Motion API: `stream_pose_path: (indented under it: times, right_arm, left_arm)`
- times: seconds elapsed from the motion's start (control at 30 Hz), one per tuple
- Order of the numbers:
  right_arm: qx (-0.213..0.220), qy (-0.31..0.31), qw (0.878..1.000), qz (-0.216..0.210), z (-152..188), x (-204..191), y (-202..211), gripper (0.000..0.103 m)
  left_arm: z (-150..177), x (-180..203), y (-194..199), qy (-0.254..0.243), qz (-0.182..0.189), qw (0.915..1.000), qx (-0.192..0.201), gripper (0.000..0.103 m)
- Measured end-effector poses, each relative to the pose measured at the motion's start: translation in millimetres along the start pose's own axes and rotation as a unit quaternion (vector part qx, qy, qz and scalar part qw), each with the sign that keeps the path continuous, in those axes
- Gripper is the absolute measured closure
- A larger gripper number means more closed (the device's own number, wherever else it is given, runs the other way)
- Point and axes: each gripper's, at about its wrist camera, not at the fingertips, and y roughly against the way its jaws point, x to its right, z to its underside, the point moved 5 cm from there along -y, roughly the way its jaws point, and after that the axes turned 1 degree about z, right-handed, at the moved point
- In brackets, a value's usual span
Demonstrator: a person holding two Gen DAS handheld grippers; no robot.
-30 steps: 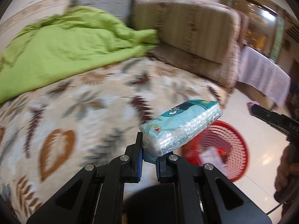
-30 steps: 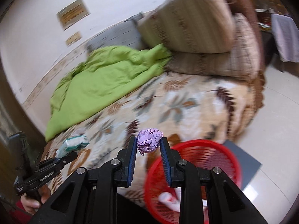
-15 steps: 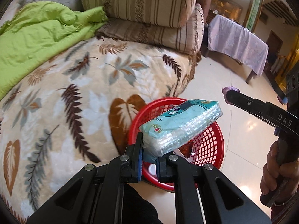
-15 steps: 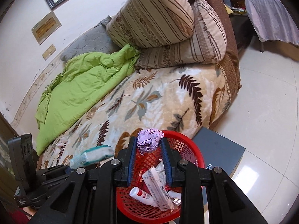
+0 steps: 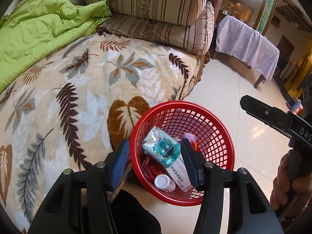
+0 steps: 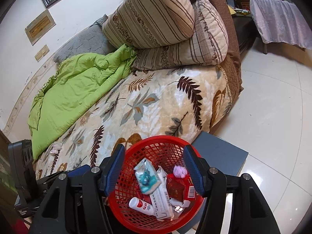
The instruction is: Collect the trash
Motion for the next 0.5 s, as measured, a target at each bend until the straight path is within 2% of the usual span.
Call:
stream_pose_path:
  times: [0.03,0.07,0.1,0.2,0.27,0.4,0.5]
  right_arm:
    - [0.006,0.008,1.0,0.01,-1.2,-3.5,4.0,0.034]
    - [0.01,0.014,1.0,0.018,-2.1,-6.5,6.4,0.027]
    - [0.017,0.025,0.999,0.028,-2.8,-11.7,10.4,0.022]
    - [0.034,0.058,0.995,0.075,-1.8,-27.3,17.6,0.014]
    - [0.044,0.079,0.99,0.109,1.8,-38.7,20.4,0.006]
    - [0.071,0.092,0.978,0.171,19.9,-61.5,28.0,0.0]
    - [0.092,0.089,0.969,0.21,42.4,-79.2,35.1,0.0]
  left_arm:
    - [-0.4,-0.9,3.1,0.0,-0.002,1.0,0.004,0.04]
    - [-0.3,-4.6,10.5,-0.001,-0.013,0.9998,0.015,0.034]
    - [-0.2,-6.7,16.4,-0.002,-0.02,0.9995,0.023,0.033]
    - [2.8,-16.6,36.9,-0.015,-0.057,0.9969,0.052,0.03]
    - [7.3,-23.5,49.2,-0.021,-0.074,0.995,0.064,0.02]
    - [24.6,-37.4,74.0,-0.034,-0.107,0.9908,0.075,0.015]
    - [43.2,-47.8,87.8,-0.039,-0.134,0.9881,0.065,0.013]
